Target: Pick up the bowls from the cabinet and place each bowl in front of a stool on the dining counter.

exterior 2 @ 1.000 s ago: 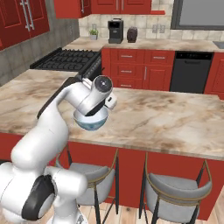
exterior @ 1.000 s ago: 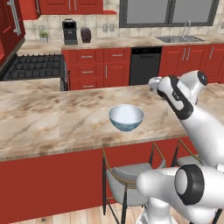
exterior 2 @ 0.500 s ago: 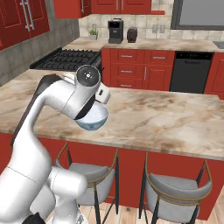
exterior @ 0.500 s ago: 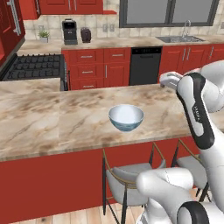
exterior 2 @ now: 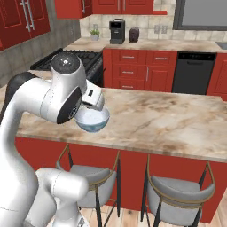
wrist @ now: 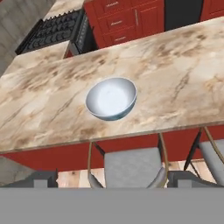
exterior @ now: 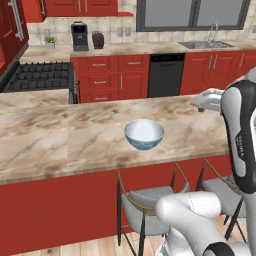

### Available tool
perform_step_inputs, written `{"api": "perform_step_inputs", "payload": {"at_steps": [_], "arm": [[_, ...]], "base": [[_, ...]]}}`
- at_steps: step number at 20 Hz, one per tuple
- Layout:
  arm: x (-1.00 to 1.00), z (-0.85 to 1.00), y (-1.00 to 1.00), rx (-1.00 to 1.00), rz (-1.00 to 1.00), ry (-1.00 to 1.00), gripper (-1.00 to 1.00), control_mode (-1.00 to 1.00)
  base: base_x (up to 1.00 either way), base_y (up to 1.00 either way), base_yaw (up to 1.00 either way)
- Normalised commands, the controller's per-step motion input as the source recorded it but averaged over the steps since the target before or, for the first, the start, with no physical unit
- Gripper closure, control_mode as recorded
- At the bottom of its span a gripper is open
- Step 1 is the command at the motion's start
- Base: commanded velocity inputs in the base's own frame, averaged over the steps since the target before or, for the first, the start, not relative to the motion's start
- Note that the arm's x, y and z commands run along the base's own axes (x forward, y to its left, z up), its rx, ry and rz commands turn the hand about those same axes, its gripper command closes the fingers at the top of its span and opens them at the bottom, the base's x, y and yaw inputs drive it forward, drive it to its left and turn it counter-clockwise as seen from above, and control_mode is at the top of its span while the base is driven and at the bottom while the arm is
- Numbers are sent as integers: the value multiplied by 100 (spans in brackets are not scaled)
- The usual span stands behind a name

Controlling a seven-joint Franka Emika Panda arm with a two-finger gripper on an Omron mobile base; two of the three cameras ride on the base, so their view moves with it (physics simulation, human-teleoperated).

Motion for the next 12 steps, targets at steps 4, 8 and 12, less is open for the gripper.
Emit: {"api": "perform_step_inputs", "payload": {"at_steps": [4, 8, 12], "arm": [[-71, -59, 0, -11, 0, 4, -100, -100], [0, 0, 0, 0, 0, 0, -100, 100], [0, 0, 0, 0, 0, 0, -100, 100]], "base": [[0, 0, 0], [-49, -9, -5], [-73, -39, -2]]}}
